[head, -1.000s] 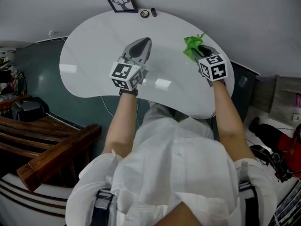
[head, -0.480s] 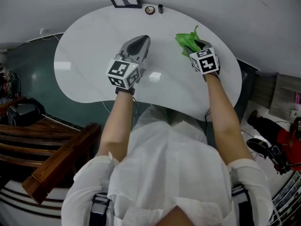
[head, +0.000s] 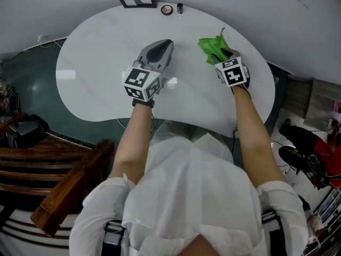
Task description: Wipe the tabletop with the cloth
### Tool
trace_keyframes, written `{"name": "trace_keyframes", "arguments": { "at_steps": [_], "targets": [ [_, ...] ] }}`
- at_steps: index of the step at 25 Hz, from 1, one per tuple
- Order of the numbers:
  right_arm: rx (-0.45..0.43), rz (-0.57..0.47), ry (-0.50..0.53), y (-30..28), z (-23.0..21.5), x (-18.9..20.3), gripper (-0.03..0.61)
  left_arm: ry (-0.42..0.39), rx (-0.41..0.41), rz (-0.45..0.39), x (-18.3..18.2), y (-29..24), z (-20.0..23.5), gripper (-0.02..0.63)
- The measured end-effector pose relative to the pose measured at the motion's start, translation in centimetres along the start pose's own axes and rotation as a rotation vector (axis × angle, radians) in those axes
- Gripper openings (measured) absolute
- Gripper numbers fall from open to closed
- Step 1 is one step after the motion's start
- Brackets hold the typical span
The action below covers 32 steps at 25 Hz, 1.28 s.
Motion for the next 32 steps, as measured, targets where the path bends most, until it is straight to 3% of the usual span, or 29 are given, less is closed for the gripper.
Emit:
{"name": "trace_keyframes", "arguments": {
  "at_steps": [4, 11, 20, 24, 32],
  "targets": [
    [-0.018, -0.033, -0.018, -0.2, 0.3, 0.3, 0.116, 0.002, 0.014, 0.023, 0.6, -0.2, -0.4, 0.020],
    [-0.028, -0.039, -0.064, -0.7, -0.2, -0.1, 0.104, 0.036, -0.009, 0.039, 1.8, 0.9, 0.1, 0.020],
    [0.000, -0.020, -0.052, -3.6, -2.2, -4.9, 0.103, 0.034, -0.039, 0.048, 2.0, 2.5, 1.1, 0.020],
    [0.004, -0.021, -0.010, -4.5, -0.9, -5.9, 0.097, 0.033, -0.049, 0.054, 2.4, 3.0, 1.4, 0.020],
    [-0.090, -0.033, 0.046, -4.9, 4.4, -5.7, 0.097, 0.021, -0.046, 0.060, 2.4, 3.5, 1.2, 0.020]
  ]
}}
Point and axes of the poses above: the fingertips, and each gripper's own axes: y backward along the fingers, z to its left, x out of its underside, the point moved 4 cm from there along y, backward along the fingers, and after that the axes turned 9 degrees about -x, right-handed, at the moved point
